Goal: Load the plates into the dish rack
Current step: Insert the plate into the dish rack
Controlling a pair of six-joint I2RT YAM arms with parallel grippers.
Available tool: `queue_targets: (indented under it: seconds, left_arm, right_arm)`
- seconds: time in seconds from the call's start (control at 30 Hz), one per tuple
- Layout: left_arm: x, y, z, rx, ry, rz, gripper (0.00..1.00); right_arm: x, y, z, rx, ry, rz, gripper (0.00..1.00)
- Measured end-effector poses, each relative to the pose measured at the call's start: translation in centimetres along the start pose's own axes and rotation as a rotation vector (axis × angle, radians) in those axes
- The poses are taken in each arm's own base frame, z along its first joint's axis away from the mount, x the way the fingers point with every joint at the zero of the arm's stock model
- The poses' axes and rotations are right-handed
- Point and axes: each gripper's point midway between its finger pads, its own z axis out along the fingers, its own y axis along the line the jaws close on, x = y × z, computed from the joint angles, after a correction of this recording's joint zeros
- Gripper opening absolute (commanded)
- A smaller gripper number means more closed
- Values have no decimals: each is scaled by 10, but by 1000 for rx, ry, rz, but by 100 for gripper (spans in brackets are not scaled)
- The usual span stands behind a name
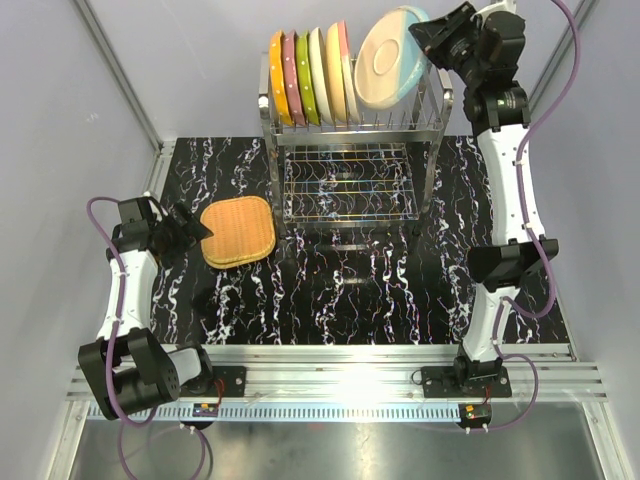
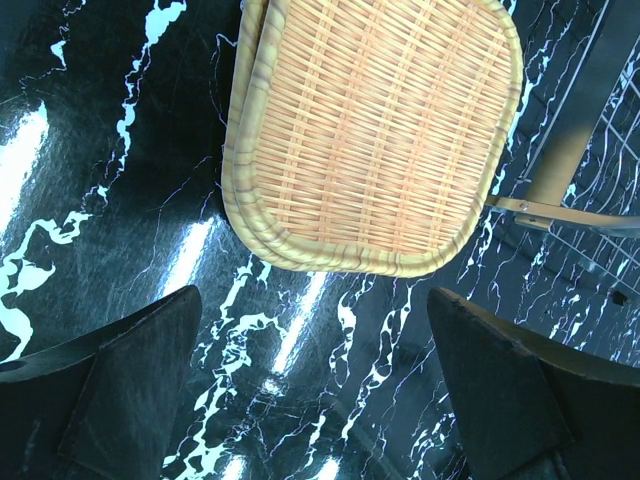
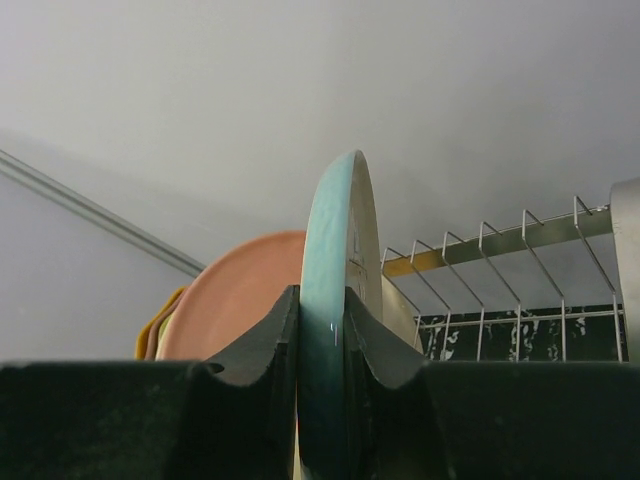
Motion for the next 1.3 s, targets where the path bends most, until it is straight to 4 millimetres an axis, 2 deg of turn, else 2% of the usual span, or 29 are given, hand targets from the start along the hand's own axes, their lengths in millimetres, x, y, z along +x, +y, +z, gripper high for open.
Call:
queue_targets:
  seconds: [0.37, 0.5, 0.63, 0.77, 0.9, 1.03, 1.3]
  left_arm:
    - [1, -2, 0, 13, 4, 2, 99]
    - [0, -3, 1, 18, 6, 2, 99]
    - [0, -3, 1, 19, 6, 2, 99]
    - [-1, -4, 2, 21, 2, 4, 99]
    - [-1, -5, 1, 24, 3, 4, 99]
    - [0, -5, 1, 28, 4, 4, 99]
    - [4, -5, 3, 34, 18, 4, 99]
  right_arm:
    - [9, -6, 4, 73, -33, -145, 0]
    - [17, -1, 5, 69, -23, -194, 0]
    - [33, 0, 9, 83, -9, -264, 0]
    - [42, 14, 11, 79, -28, -353, 0]
    - [47, 21, 11, 80, -36, -407, 17]
    - [48, 22, 12, 75, -39, -422, 29]
    - [56, 22, 15, 38, -31, -425, 34]
